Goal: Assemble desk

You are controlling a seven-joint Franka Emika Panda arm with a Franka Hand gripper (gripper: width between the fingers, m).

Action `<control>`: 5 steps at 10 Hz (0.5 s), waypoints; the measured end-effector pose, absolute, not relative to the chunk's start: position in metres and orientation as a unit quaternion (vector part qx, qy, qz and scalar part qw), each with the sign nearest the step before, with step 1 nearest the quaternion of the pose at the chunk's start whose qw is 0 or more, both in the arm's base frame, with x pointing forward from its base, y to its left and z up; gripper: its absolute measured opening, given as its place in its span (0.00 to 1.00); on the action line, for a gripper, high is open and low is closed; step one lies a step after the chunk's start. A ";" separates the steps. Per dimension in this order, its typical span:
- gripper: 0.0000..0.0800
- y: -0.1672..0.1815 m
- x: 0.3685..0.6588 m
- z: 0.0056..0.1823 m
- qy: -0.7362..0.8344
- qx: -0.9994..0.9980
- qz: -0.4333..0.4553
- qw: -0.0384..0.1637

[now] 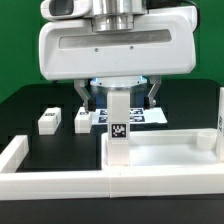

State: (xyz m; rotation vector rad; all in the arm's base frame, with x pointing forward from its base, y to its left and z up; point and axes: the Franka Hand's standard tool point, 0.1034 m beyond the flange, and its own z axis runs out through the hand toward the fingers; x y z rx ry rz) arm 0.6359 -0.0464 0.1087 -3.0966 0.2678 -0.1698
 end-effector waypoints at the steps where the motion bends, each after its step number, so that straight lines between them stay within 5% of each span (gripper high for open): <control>1: 0.69 -0.046 0.636 0.108 0.091 -0.994 -0.054 0.015; 2: 0.52 -0.046 0.636 0.108 0.126 -0.990 -0.054 0.017; 3: 0.52 -0.046 0.636 0.108 0.147 -0.988 -0.053 0.018; 4: 0.36 -0.048 0.636 0.108 0.191 -0.980 -0.052 0.019; 5: 0.36 -0.048 0.635 0.108 0.229 -0.972 -0.051 0.021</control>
Offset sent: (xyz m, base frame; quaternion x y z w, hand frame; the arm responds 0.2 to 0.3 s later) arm 0.0000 0.0000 0.0000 0.0000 0.0000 0.1938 0.9810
